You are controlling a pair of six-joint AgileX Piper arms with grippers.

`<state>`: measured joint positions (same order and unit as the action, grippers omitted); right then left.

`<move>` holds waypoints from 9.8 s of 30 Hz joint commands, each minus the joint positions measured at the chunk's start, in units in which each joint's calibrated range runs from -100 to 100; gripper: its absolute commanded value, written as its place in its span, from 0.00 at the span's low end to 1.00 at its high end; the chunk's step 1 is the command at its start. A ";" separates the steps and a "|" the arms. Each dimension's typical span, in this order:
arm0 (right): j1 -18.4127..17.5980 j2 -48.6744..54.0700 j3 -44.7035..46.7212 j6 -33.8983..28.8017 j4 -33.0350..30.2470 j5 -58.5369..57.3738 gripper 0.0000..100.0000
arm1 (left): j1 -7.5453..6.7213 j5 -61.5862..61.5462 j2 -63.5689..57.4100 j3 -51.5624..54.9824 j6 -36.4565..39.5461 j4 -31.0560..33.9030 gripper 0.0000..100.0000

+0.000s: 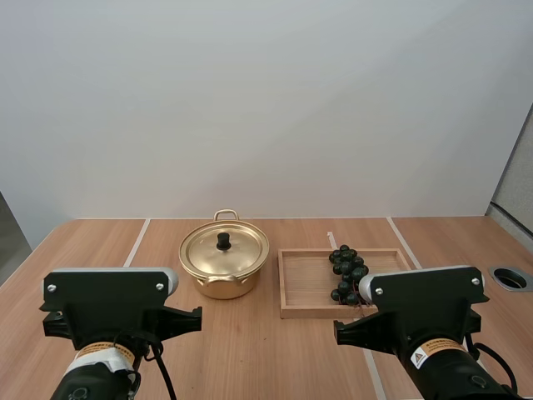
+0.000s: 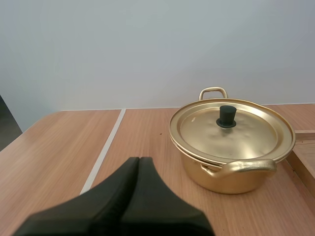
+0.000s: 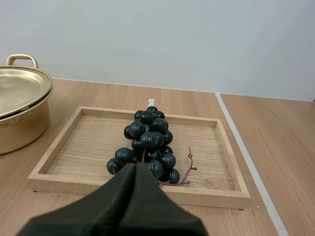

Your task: Open the pot, put the grape inside, and close it

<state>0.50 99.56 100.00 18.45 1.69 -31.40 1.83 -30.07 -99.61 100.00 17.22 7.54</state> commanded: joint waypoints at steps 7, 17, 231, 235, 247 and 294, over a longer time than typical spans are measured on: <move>-0.08 0.44 0.00 -0.20 0.11 0.06 0.00 | 0.06 0.66 -0.39 0.00 -0.02 0.00 0.00; -0.08 0.44 0.00 -0.20 0.11 0.06 0.00 | 0.06 0.66 -0.39 0.00 -0.02 0.00 0.00; -0.08 -68.08 -75.96 12.95 0.62 -53.01 1.00 | -8.09 -46.02 103.52 -75.68 -41.29 -12.77 0.88; -0.08 -68.08 -75.96 12.95 0.62 -53.01 1.00 | -8.09 -46.02 103.52 -75.68 -41.19 -12.77 0.33; -0.08 -68.08 -75.96 12.95 0.62 -53.01 1.00 | -8.09 -46.02 103.26 -75.68 -41.19 -12.77 0.00; -0.08 -81.13 -60.22 8.37 1.34 -49.32 1.00 | -8.09 -48.25 67.17 -88.48 -36.65 -17.96 0.00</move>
<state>0.50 19.29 39.55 27.05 2.76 -81.62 -6.04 -78.73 -31.48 12.20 -19.91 -8.87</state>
